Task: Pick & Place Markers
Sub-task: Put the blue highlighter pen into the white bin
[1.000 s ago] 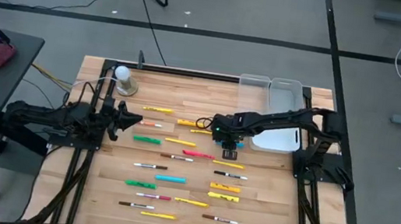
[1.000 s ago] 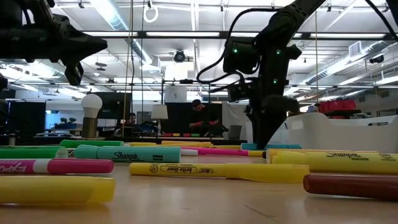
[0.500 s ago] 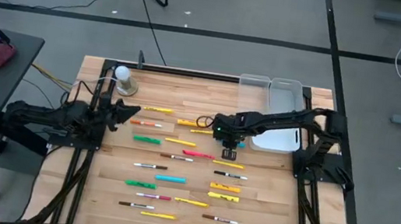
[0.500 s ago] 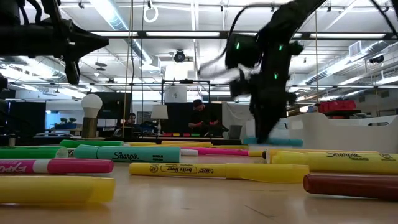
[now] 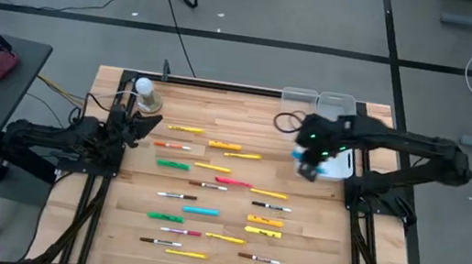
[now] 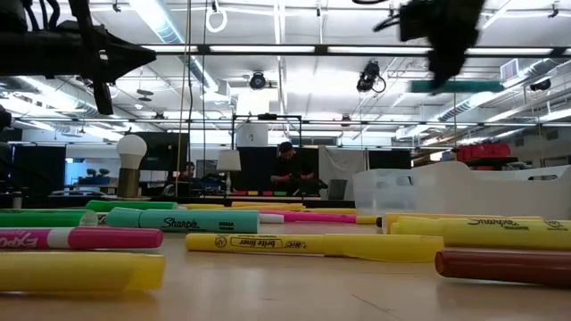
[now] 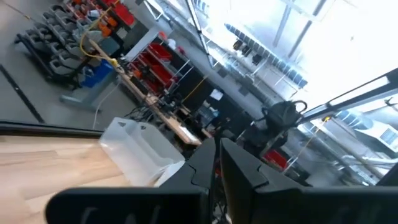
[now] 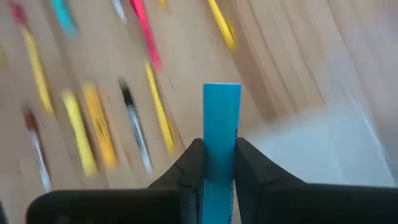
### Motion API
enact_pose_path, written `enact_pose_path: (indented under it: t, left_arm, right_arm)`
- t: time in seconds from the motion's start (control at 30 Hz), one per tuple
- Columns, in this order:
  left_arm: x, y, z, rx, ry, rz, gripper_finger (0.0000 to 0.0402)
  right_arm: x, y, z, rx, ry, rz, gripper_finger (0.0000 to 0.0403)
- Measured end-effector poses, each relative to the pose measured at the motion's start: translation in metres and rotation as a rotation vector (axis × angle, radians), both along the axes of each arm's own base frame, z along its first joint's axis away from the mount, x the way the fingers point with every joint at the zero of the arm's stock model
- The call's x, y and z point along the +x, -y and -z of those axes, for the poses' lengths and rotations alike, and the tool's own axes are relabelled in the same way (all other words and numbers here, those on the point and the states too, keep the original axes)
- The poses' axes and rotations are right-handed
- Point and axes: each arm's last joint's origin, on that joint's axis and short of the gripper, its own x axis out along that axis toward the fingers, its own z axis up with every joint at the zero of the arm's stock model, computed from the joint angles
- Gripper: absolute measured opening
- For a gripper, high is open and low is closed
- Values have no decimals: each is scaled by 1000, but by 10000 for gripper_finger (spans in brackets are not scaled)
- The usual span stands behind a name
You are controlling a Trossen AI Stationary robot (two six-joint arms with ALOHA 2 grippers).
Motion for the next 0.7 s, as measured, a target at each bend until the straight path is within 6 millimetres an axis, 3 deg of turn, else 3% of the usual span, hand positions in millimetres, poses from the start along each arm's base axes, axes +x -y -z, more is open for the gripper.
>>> enact_pose_path:
  t: [0.13,0.23,0.43,0.57,0.7]
  left_arm:
    - [1,-2,-6,9,-13,-20,30]
    - [4,-3,-14,44,-45,-27,30]
    - [18,-4,-30,136,-155,19,30]
    - [31,-5,-44,185,-223,48,30]
    - [45,-7,-56,239,-292,47,29]
  right_arm:
    - [-15,6,-13,10,-144,-15,50]
    - [-8,16,-4,14,-212,-49,50]
    - [11,46,53,11,-402,-205,50]
    - [7,59,96,42,-476,-288,50]
    - [4,68,121,-27,-436,-329,50]
